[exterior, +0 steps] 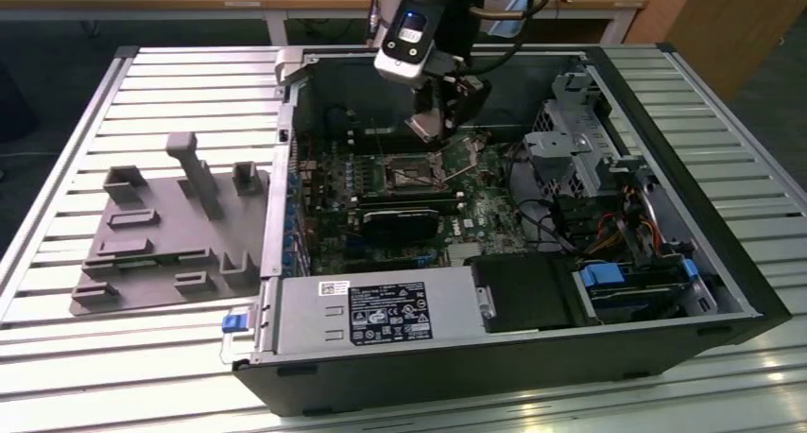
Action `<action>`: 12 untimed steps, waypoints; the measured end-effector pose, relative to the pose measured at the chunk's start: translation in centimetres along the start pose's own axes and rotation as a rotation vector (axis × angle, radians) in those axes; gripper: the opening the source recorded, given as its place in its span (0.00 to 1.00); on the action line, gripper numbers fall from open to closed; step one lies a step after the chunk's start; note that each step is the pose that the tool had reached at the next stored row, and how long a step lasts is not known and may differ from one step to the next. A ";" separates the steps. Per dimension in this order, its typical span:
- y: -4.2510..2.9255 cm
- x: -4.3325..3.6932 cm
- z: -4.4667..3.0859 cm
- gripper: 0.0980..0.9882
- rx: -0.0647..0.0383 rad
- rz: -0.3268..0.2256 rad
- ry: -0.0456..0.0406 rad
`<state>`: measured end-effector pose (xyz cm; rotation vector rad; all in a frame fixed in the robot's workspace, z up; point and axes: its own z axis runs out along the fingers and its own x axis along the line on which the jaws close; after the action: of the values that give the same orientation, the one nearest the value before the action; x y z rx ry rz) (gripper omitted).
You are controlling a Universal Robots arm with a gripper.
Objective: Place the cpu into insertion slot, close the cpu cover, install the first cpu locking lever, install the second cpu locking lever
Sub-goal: 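Place the cpu into insertion slot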
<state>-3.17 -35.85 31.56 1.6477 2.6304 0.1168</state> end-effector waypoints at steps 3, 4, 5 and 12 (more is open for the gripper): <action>-0.02 0.00 0.24 0.49 -0.001 0.054 -0.0044; -0.03 0.00 0.34 0.49 -0.001 0.073 -0.0061; -0.04 0.00 0.44 0.49 -0.001 0.091 -0.0075; -0.10 0.00 1.18 0.49 -0.002 0.215 -0.0178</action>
<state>-3.17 -35.84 30.38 1.9165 2.4318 0.1098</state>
